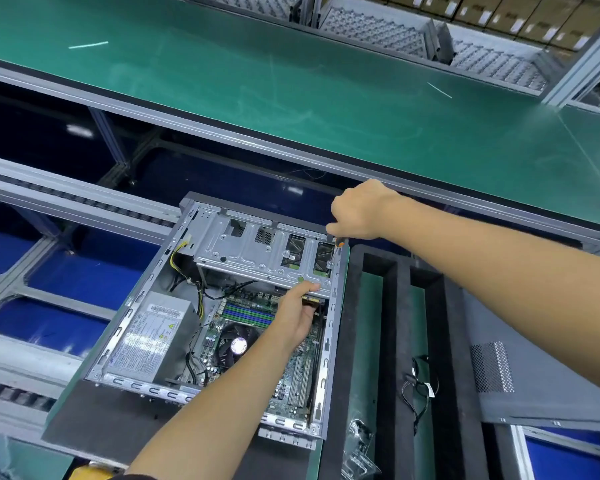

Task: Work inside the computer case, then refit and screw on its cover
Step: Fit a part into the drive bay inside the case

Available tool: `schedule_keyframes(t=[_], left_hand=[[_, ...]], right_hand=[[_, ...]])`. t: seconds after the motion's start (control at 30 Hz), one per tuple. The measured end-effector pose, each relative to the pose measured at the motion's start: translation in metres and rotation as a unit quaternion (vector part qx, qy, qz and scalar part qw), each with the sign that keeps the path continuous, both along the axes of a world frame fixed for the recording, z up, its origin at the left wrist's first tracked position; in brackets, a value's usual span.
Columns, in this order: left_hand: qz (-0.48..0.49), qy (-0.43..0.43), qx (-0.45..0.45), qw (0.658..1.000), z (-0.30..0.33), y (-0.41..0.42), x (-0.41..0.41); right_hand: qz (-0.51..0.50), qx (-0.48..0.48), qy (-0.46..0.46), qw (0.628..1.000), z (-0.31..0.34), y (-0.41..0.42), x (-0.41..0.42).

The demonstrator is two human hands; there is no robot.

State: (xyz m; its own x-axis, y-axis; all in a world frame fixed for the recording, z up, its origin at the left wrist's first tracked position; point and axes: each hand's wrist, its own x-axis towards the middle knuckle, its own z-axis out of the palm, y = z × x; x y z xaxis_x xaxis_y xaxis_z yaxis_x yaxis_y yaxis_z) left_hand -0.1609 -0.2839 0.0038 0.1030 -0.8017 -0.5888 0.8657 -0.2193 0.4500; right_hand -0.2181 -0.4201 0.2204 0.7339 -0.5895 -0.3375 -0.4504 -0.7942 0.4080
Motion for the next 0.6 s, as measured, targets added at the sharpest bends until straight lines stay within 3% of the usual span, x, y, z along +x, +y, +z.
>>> schedule_keyframes(t=[0.23, 0.43, 0.6], left_hand=[[-0.003, -0.004, 0.009, 1.0, 0.003, 0.001, 0.0], [-0.001, -0.009, 0.011, 1.0, 0.007, 0.002, -0.001], [0.003, -0.021, 0.014, 1.0, 0.005, 0.001, -0.001]], right_hand=[[0.182, 0.066, 0.042, 0.98, 0.01, -0.009, -0.007], [0.088, 0.026, -0.05, 0.994, 0.002, -0.008, -0.012], [0.062, 0.068, -0.012, 0.996, 0.004, -0.002, -0.008]])
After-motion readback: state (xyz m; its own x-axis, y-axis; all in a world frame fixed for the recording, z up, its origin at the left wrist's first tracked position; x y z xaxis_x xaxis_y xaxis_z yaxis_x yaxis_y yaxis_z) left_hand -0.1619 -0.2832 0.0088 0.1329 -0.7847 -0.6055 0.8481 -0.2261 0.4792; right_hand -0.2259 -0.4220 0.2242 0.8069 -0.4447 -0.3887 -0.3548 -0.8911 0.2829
